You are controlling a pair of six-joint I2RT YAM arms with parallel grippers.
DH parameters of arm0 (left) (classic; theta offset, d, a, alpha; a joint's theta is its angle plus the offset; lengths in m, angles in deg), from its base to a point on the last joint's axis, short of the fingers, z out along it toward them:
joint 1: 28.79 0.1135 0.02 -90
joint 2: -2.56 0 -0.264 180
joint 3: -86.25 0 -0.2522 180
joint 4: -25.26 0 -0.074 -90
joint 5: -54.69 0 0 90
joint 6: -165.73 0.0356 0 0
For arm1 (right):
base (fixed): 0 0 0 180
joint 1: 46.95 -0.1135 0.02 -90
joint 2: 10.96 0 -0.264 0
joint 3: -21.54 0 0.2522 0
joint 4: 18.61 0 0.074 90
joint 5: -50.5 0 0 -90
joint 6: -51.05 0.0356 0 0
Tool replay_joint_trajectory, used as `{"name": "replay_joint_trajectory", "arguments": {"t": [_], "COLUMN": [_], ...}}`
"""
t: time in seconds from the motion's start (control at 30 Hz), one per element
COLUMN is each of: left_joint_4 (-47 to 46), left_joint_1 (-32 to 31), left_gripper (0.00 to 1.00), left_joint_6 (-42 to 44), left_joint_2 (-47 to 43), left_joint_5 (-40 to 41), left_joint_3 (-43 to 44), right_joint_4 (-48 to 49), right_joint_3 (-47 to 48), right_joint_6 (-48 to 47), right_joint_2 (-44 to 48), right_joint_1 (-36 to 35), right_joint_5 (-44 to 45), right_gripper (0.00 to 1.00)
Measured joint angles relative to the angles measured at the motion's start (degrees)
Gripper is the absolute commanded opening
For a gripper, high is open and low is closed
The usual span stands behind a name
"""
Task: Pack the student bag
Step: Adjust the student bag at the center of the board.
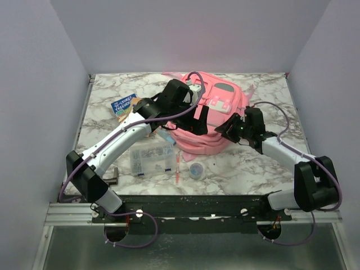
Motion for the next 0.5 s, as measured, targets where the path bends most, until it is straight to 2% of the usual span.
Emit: {"name": "replay_joint_trajectory", "arguments": {"t": [0.13,0.3,0.5], "left_joint_4": [0.02,-0.04,-0.98], "left_joint_1": [-0.02,-0.02,0.52], "left_gripper": [0.94,0.94,0.94], "left_joint_6": [0.02,0.00,-0.07], "left_joint_2": [1.27,3.04,3.67], "left_joint_5": [0.92,1.53,2.45], "left_joint_3": [0.00,-0.02,-1.11], "right_joint_4": [-6.21,-9.81,-9.88], "right_joint_3": [3.82,11.93,15.76], "right_joint_6": [-4.20,-12.83,-17.38], "right_joint_2": [2.84,1.20,-5.64], "right_joint_1": [0.92,3.13,7.63], "right_joint_5": [5.81,11.50,10.16], "right_gripper": [0.56,0.54,0.52]}}
